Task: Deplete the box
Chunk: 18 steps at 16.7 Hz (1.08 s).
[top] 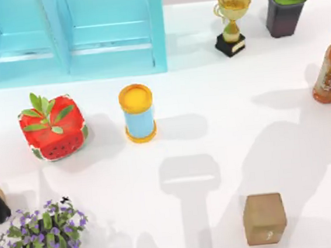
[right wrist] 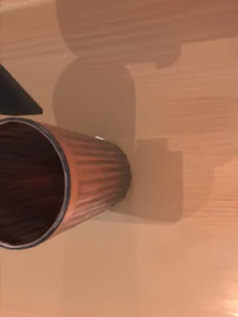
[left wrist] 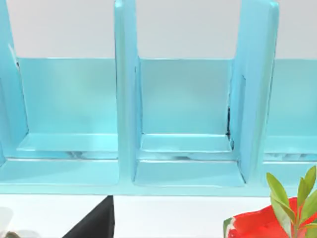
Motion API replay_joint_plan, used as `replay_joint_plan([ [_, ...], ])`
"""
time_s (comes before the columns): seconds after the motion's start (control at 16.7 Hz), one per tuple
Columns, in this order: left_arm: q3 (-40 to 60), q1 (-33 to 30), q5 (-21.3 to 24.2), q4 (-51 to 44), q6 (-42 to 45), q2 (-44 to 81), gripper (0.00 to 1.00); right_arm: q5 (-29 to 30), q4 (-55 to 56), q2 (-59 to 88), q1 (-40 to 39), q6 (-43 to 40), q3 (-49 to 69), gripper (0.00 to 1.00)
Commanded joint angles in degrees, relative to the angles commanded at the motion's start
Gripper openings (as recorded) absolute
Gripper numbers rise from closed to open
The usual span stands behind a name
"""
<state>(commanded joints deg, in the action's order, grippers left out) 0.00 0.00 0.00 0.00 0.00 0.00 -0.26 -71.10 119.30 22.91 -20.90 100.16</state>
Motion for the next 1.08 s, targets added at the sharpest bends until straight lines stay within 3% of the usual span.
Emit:
replay_joint_plan([
  [0.42, 0.00, 0.00, 0.00, 0.00, 0.00, 0.00, 1.00, 0.04, 11.46, -1.72, 1.05, -1.02, -12.96, 1.00],
  [0.72, 0.00, 0.00, 0.00, 0.00, 0.00, 0.00, 1.00, 0.01, 12.37, -1.87, 1.13, -1.17, -13.97, 1.00],
  [1.08, 0.00, 0.00, 0.00, 0.00, 0.00, 0.00, 1.00, 0.01, 12.37, -1.87, 1.13, -1.17, -13.97, 0.55],
])
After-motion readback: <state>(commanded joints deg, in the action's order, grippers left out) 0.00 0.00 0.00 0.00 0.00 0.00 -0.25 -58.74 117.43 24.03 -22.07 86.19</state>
